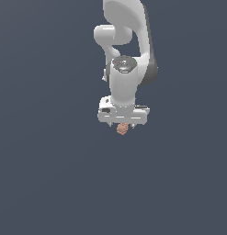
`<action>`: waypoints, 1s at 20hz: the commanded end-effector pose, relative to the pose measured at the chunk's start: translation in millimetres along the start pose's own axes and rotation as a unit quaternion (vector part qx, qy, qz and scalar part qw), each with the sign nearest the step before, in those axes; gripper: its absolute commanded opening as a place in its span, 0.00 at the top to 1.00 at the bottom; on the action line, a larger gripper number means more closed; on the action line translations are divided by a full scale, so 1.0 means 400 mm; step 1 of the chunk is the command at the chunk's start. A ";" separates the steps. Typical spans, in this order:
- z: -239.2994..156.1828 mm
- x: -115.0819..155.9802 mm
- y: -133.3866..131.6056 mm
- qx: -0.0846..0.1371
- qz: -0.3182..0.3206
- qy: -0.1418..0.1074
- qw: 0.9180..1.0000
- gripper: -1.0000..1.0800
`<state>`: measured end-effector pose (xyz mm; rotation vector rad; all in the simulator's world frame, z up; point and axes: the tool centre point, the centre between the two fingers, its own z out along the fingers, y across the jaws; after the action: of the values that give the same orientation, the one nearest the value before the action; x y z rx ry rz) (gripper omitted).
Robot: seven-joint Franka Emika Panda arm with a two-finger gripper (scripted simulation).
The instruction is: Pick up the object and move it to a goal position.
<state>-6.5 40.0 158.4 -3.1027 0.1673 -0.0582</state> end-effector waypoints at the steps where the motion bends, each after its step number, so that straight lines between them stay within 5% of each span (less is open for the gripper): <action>1: 0.019 -0.019 -0.004 -0.002 0.023 -0.002 1.000 0.04; 20: 0.144 -0.171 -0.014 -0.020 0.192 -0.013 0.981 0.04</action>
<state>-69.0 54.7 100.6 -3.0486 0.7433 -0.0032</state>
